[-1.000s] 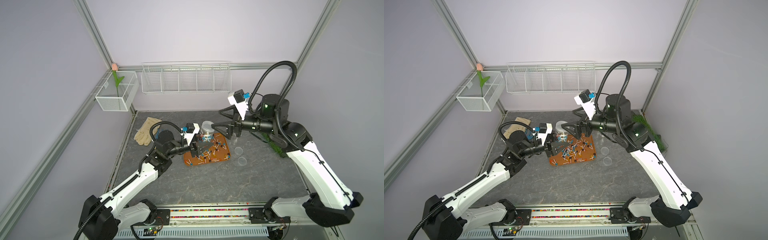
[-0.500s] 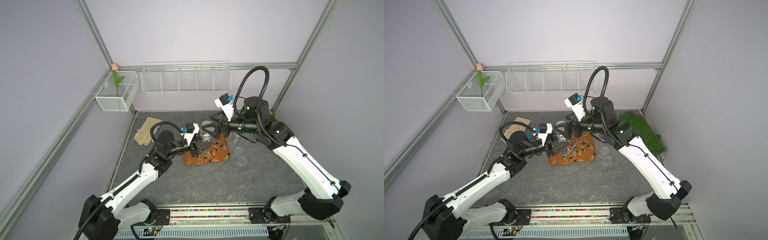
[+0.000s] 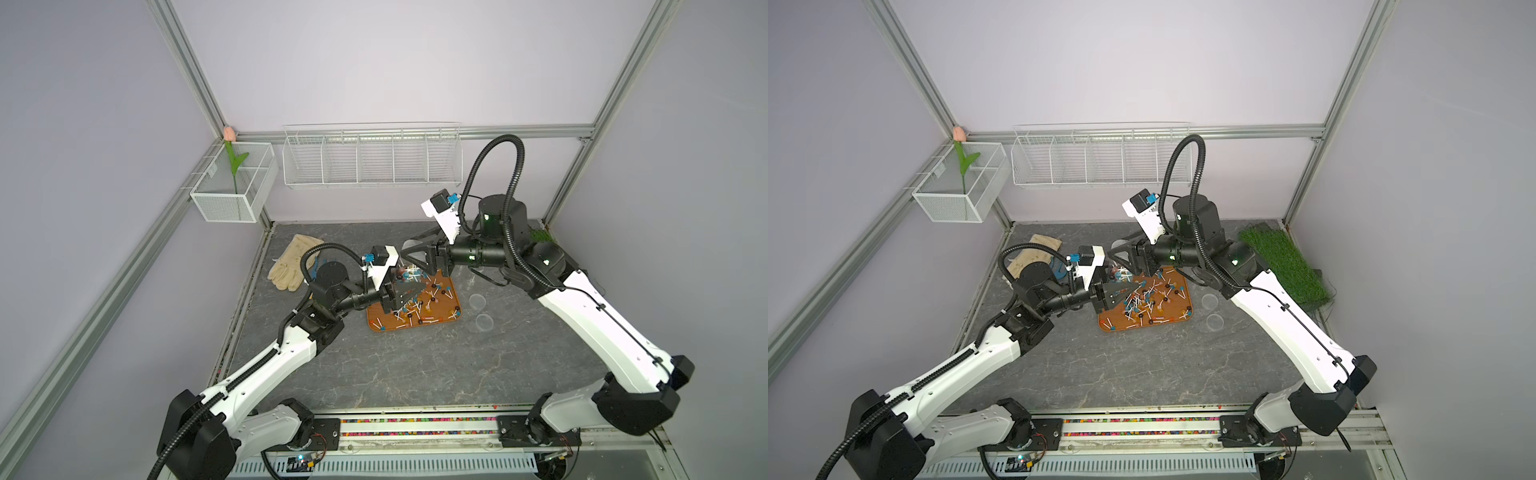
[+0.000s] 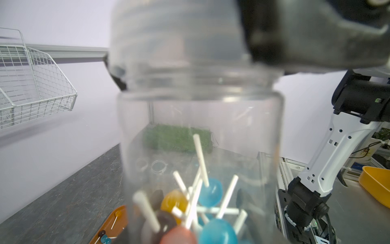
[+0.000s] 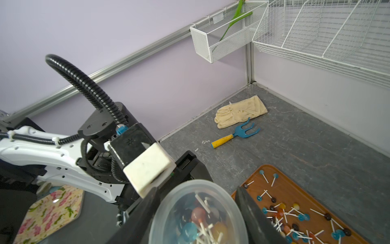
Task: Pour the candies out of the jar
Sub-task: Unscrew the lid from the jar.
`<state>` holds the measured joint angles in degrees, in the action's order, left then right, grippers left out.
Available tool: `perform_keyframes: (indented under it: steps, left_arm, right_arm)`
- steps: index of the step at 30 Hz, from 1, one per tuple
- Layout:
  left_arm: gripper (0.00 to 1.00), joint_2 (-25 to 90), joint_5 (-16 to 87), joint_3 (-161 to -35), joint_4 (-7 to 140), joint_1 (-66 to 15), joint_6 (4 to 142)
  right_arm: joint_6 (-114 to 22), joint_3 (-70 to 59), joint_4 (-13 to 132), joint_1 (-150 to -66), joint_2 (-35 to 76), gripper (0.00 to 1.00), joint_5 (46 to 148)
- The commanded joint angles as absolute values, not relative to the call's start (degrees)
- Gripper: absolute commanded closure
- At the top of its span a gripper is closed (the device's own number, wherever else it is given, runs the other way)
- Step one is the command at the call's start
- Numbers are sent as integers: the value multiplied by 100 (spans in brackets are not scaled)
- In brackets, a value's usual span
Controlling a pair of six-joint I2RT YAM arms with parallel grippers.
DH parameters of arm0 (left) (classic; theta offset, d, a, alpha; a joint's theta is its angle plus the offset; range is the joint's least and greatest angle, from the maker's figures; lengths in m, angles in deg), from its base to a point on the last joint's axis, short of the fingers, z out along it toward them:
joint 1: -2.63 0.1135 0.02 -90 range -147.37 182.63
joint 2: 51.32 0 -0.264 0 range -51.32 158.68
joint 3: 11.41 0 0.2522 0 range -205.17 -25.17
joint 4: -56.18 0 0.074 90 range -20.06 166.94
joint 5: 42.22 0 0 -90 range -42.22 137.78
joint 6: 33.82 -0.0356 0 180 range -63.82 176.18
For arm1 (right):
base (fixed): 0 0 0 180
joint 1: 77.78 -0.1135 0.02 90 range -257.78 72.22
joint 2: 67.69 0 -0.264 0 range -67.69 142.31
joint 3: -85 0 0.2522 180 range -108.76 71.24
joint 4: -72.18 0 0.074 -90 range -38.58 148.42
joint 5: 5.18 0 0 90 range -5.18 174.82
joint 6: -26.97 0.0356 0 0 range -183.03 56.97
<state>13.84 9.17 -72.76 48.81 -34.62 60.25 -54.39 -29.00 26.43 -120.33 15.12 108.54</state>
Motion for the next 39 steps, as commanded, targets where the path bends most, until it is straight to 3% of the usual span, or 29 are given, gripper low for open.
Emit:
perform_keyframes:
  steps: [1,13,26,36,39]
  left_arm:
    - [46,1354,833,-7271,4708,-3446,5969]
    - [46,1327,-107,-7535,5114,-3446,6000]
    - [46,1420,-263,-7625,5008,-3446,6065]
    - [46,1335,180,-7452,4823,-3446,6035]
    - [46,1362,225,-7441,4782,-3446,6046]
  right_arm:
    - [-5727,-3148,2604,-12019,1572,47,11007]
    - [-8189,-4209,1387,-11528,1813,46,13972]
    - [-8334,-4509,875,-11531,2073,44,13750]
    - [-7798,-4169,1339,-11504,1653,1,12896]
    - [-7455,-3972,1624,-11469,1452,6,12486]
